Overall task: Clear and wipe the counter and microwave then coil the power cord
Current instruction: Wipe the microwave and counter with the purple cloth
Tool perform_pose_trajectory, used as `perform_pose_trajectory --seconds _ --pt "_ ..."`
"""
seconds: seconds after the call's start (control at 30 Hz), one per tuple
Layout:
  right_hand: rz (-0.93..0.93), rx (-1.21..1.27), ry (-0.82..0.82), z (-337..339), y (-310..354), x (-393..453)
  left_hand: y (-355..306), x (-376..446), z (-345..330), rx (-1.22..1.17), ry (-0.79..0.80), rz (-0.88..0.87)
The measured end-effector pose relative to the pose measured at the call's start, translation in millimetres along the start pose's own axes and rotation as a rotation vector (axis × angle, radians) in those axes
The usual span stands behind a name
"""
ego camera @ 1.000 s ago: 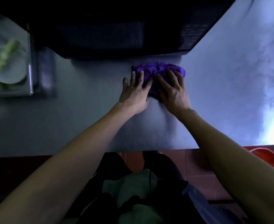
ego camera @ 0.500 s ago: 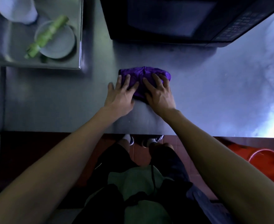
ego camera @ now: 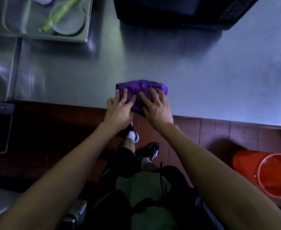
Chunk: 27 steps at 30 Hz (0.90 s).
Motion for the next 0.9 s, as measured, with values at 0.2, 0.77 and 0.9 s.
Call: perform_pose_trajectory --seconds 0.2,0.77,0.9 --pt "0.025 -0.029 -0.012 -7.5 -2.9 -21.5 -11.2 -19.3 -10.9 0.011 0.002 0.032" --pt "0.031 -0.046 0.006 -3.9 2.9 72.3 50.5 49.6 16.6 0.01 -0.059 -0.01" --pt "0.002 -0.036 -0.004 3.1 1.1 123.2 68.0 94.7 40.1 -0.002 -0.095 -0.012"
Point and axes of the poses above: each hand's wrist, its own x-axis towards the middle knuckle, its own z-axis out of the back of the hand, y = z × x, the point moved 2 cm from there along x, towards the middle knuckle, and after that the axes turned 1 degree about z, right-handed, at the moved point
